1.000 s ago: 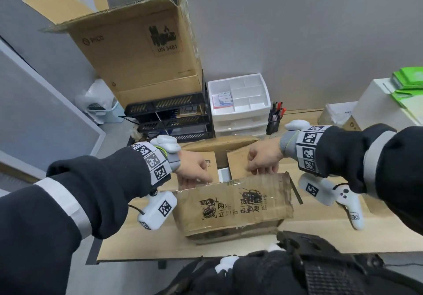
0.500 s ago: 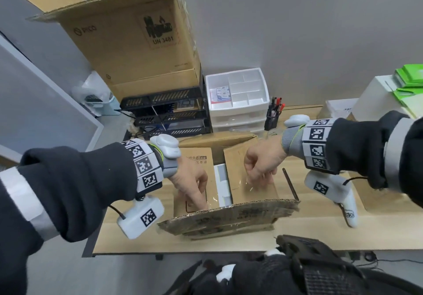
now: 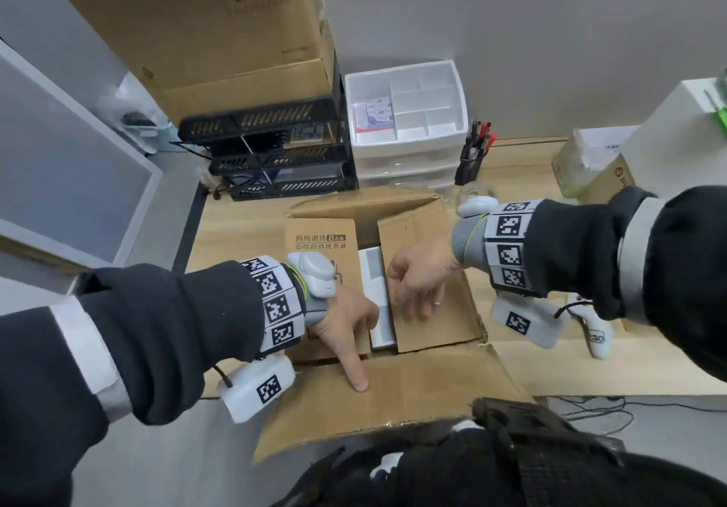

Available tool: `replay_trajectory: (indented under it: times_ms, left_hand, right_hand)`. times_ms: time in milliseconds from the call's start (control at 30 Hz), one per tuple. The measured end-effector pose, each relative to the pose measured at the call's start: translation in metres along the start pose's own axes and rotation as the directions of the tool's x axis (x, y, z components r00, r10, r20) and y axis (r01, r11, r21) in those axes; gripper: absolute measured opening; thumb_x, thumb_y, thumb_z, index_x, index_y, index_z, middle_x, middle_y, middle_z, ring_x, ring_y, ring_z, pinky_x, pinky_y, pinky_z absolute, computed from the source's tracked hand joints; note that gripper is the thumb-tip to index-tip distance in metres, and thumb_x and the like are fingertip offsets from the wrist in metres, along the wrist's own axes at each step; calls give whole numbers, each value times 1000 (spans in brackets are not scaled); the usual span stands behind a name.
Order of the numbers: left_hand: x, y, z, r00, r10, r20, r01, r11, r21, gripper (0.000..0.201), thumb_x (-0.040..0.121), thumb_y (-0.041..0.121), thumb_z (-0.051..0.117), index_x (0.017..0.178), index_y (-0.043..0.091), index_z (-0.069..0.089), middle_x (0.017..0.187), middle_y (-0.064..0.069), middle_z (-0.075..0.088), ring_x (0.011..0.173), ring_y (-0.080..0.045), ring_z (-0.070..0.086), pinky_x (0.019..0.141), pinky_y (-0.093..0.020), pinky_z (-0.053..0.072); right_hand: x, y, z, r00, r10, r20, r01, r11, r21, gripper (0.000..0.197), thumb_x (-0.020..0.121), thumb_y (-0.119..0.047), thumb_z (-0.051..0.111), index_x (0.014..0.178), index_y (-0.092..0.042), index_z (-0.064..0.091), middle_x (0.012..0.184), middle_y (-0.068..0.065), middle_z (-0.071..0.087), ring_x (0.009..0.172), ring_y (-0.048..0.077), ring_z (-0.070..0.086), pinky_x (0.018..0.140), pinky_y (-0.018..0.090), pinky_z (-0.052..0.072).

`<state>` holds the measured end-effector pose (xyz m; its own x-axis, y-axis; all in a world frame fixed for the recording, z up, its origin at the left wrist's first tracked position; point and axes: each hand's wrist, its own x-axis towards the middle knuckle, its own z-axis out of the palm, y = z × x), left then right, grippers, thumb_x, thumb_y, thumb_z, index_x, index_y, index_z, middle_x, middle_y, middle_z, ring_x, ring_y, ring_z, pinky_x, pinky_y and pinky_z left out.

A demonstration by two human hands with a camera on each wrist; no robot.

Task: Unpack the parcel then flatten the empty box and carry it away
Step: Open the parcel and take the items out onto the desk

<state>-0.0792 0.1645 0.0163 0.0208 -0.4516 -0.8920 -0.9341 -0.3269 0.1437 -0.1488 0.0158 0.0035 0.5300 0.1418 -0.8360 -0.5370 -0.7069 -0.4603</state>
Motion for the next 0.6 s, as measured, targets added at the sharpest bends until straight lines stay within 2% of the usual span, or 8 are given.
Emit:
replay_trajectory:
  times_ms: [67, 167, 233, 300, 400, 500, 600]
  left_hand:
    - [9, 3, 8, 998, 38, -47, -32, 992, 125, 102, 53, 79, 77, 133, 23, 47, 117, 3, 53, 104, -23, 57, 91, -42, 54]
    - [22, 2, 19, 981, 133, -143, -98, 969, 226, 107, 45, 88, 71, 128, 23, 50, 109, 1, 43, 97, -22, 51, 86, -42, 54]
    - [29, 0, 22, 970, 179, -162, -133, 956, 262, 109, 42, 92, 65, 128, 27, 52, 117, 0, 43, 103, -20, 46, 89, -42, 52]
    - [31, -2, 21, 968, 202, -152, -147, 939, 311, 110, 39, 97, 57, 127, 31, 53, 122, 3, 47, 105, -20, 41, 90, -42, 51]
    - [40, -6, 24, 977, 183, -108, -138, 934, 331, 101, 41, 95, 54, 120, 33, 59, 106, 5, 56, 100, -21, 42, 84, -40, 53]
    - [48, -4, 28, 985, 148, -87, -104, 918, 383, 88, 47, 89, 54, 108, 27, 65, 91, 3, 59, 98, -22, 39, 79, -41, 54]
    - [54, 0, 30, 990, 117, -78, -75, 909, 409, 66, 61, 76, 60, 95, 20, 66, 79, 1, 57, 95, -23, 37, 76, -42, 55]
  right_hand:
    - [6, 5, 3, 1000, 4, -8, -4, 1000, -9, 12, 98, -27, 57, 101, -15, 57, 91, 3, 73, 84, 22, 69, 76, 32, 56]
    - [15, 12, 9, 1000, 2, 11, -2, 1000, -28, 12, 96, -26, 58, 102, -15, 59, 92, 2, 70, 84, 19, 69, 83, 36, 57]
    - [21, 15, 13, 1000, -3, 24, 4, 1000, -11, 7, 95, -23, 59, 99, -16, 60, 86, 0, 67, 83, 18, 69, 83, 36, 58]
    - [23, 16, 16, 1000, -13, 15, 13, 1000, 2, 11, 94, -20, 61, 104, -16, 60, 86, 2, 67, 82, 17, 68, 82, 34, 58]
    - [31, 17, 19, 1000, -10, 22, 10, 1000, -1, 22, 94, -19, 62, 114, -12, 58, 92, 7, 66, 78, 15, 65, 83, 35, 58]
    - [36, 20, 21, 1000, -17, 22, 16, 1000, 1, 27, 94, -15, 60, 120, -7, 57, 94, 8, 63, 79, 17, 63, 85, 37, 58]
    - [38, 22, 22, 999, -32, 4, 32, 999, 2, 21, 93, -11, 59, 114, -11, 57, 97, 9, 61, 75, 18, 61, 75, 33, 58]
